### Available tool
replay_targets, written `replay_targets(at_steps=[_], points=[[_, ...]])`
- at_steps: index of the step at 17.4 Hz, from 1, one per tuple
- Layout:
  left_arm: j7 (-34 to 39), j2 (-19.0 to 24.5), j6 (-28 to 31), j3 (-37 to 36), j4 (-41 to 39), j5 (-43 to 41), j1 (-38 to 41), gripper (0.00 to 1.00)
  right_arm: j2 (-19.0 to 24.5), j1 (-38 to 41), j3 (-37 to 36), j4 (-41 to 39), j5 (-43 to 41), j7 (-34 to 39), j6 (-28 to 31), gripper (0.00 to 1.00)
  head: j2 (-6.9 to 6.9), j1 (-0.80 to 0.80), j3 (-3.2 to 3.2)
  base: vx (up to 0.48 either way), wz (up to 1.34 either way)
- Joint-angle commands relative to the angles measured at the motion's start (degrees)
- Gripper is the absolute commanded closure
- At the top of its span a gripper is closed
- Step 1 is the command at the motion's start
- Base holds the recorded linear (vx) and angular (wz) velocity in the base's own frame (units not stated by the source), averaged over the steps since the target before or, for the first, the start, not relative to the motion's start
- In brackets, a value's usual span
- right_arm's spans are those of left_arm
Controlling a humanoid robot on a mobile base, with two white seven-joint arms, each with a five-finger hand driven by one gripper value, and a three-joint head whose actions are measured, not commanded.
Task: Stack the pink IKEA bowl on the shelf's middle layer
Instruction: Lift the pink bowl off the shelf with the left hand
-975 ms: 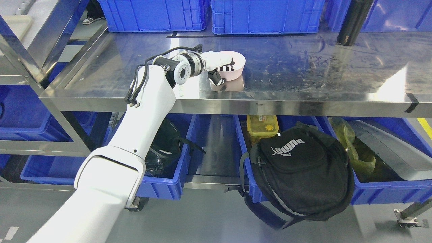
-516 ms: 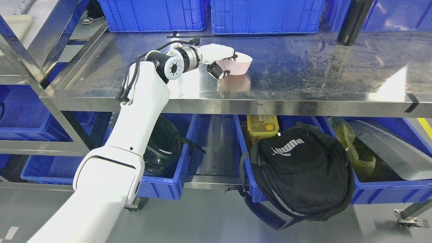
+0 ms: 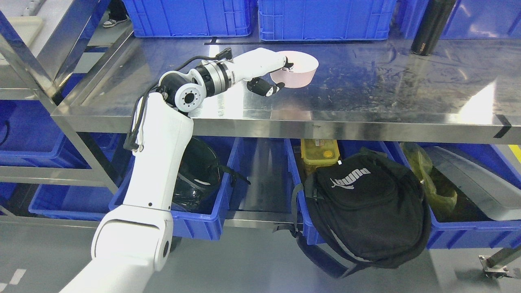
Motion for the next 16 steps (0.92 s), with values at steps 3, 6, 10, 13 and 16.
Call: replay_targets(at_steps=[3, 6, 10, 13, 16], points=[[0.5, 1.0, -4.1, 6.2, -21.0, 3.1, 8.1, 1.00, -1.0, 1.3, 0.0, -1.0, 0.0, 0.0, 0.0, 0.00, 0.00, 0.00, 0.00, 0.008, 0.27], [0.5, 1.0, -4.9, 6.0, -22.0, 3.1, 8.3, 1.00, -1.0, 1.3, 0.0, -1.0, 0.0, 0.0, 0.0, 0.00, 0.00, 0.00, 0.00, 0.011, 0.44], [0.5, 1.0, -6.1, 5.4, -22.1, 3.1, 9.7, 0.99, -1.0, 1.3, 0.0, -1.0, 0.0, 0.0, 0.0, 0.00, 0.00, 0.00, 0.00, 0.049, 0.77], [0.5, 1.0, -7.0, 5.4, -22.1, 3.1, 9.8, 0.99, -1.0, 1.3, 0.0, -1.0, 0.0, 0.0, 0.0, 0.00, 0.00, 0.00, 0.00, 0.101, 1.13], [1.8, 1.0, -6.9, 5.4, -22.1, 3.1, 9.9, 0.99, -1.0, 1.3, 0.0, -1.0, 0.0, 0.0, 0.0, 0.00, 0.01, 0.00, 0.00, 0.145, 1.44]])
